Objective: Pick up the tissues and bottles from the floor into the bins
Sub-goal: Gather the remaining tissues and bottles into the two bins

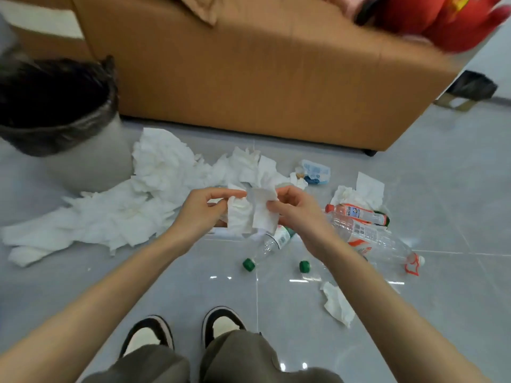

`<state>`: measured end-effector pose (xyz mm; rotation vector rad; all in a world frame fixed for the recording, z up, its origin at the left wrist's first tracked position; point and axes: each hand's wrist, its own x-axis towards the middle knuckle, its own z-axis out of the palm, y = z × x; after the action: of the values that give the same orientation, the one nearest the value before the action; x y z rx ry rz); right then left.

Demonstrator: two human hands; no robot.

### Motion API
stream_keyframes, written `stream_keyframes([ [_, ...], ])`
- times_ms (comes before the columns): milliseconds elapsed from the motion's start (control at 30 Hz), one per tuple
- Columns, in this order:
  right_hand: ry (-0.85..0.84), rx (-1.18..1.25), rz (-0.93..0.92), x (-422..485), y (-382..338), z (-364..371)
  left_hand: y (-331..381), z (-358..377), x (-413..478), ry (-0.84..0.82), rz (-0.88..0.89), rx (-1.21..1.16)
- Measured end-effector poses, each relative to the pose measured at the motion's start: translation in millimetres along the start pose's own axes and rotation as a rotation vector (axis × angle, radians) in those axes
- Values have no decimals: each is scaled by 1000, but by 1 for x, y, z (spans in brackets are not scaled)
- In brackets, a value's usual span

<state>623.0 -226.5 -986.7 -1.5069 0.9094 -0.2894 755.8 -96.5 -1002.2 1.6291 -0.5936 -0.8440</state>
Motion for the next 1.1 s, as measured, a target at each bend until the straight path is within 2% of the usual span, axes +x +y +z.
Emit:
stream_keyframes([
  [100, -79, -8, -35, 3, -42, 34, 25, -44, -16, 128, 27, -21],
  [367, -495, -191, -125, -25, -150, 155, 62, -161, -93, 493, 50, -135],
  [633, -763, -345, -184, -76, -173, 293, 45, -249, -194, 844, 33, -56],
  [800, -860, -526, -285, -103, -165, 379, 19, -292, -252, 1015, -2, 72],
  [967, -895, -690, -395, -123, -148, 448, -18, -331, -294, 1118, -136, 79],
  [1100, -853, -791, -505, -120, -125, 480, -48, -353, -305, 1070, -256, 69],
])
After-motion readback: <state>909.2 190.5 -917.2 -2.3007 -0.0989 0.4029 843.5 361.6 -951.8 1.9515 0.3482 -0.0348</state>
